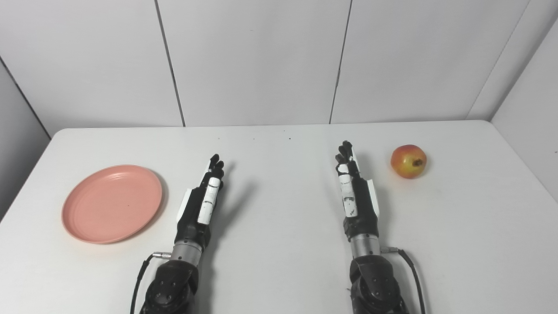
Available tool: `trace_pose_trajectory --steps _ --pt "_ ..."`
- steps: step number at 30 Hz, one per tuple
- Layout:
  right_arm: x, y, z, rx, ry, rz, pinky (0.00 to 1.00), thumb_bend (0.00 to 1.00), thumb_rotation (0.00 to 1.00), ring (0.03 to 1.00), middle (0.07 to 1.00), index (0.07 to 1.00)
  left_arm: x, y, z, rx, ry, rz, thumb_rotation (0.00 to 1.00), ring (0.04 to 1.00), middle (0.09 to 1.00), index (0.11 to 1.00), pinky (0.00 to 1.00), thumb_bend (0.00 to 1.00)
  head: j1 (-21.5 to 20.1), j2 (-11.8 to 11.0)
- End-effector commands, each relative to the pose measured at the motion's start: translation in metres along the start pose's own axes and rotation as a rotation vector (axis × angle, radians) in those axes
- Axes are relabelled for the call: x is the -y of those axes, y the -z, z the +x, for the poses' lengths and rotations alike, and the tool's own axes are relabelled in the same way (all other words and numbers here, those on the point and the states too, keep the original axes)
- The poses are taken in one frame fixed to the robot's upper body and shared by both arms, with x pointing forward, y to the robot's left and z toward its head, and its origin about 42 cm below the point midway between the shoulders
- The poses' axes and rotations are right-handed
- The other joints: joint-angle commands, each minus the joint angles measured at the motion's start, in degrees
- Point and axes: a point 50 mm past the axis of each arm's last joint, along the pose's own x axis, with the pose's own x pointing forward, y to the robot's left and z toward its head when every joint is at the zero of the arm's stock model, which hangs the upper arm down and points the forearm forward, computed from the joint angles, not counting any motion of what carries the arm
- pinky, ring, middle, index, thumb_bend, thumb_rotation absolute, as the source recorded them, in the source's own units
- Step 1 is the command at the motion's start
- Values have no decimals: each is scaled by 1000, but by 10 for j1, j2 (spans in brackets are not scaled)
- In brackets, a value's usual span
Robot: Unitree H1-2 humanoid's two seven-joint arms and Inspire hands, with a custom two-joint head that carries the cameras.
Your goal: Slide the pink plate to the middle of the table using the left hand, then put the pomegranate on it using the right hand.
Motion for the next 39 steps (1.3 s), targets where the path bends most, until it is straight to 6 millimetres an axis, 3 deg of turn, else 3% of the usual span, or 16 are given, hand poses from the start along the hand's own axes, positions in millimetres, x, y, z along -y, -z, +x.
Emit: trace_pose_trajectory --steps 1,39 --pt "-1 14 -14 -33 8 3 972 640 1000 962 968 974 4 -13 6 46 20 6 1000 1000 1000 1000 1000 735 1 -1" --pt "-2 14 -12 -32 6 2 978 632 1000 966 972 975 4 -12 7 43 25 1 1000 1000 1000 1000 1000 704 1 -2"
